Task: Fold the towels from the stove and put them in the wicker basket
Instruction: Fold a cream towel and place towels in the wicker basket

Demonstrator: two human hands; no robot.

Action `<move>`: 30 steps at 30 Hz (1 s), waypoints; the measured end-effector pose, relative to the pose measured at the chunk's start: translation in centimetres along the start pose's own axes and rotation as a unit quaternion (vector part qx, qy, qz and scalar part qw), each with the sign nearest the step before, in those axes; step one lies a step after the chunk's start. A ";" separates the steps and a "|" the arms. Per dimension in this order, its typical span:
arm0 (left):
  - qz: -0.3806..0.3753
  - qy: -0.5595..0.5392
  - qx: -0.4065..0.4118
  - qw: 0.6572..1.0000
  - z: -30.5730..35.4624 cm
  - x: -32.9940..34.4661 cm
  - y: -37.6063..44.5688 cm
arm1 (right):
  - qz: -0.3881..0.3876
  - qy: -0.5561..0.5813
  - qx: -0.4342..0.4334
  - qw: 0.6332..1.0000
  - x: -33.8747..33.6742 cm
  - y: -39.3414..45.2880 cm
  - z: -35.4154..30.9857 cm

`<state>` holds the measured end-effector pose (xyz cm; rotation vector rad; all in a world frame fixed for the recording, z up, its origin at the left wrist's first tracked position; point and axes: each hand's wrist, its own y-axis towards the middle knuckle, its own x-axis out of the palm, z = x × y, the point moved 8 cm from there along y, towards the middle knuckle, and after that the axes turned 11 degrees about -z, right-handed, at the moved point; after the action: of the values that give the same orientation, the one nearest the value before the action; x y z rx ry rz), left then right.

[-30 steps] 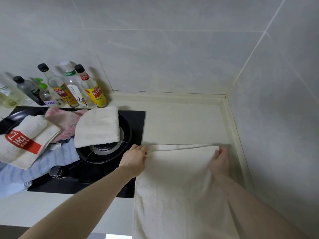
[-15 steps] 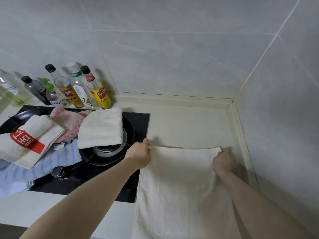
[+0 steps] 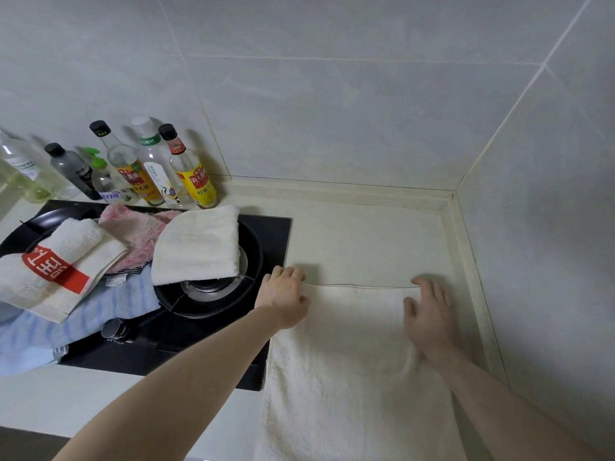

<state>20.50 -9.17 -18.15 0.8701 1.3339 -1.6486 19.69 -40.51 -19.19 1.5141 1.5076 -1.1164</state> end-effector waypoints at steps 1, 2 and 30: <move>-0.014 0.005 0.003 1.000 0.2 0.3 0.1 | -0.036 -0.006 -0.004 0.999 0.6 0.1 -0.2; -0.026 0.005 0.005 1.000 0.3 0.6 0.2 | -0.064 -0.014 0.003 0.998 1.1 0.2 -0.1; 0.070 -0.031 0.235 0.969 3.1 -6.2 -4.6 | -0.249 -0.049 0.013 0.967 -2.0 1.1 -1.6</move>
<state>18.91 -10.67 -10.17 1.1455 0.8230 -1.8928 21.02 -39.87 -16.90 1.1002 1.8637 -1.4733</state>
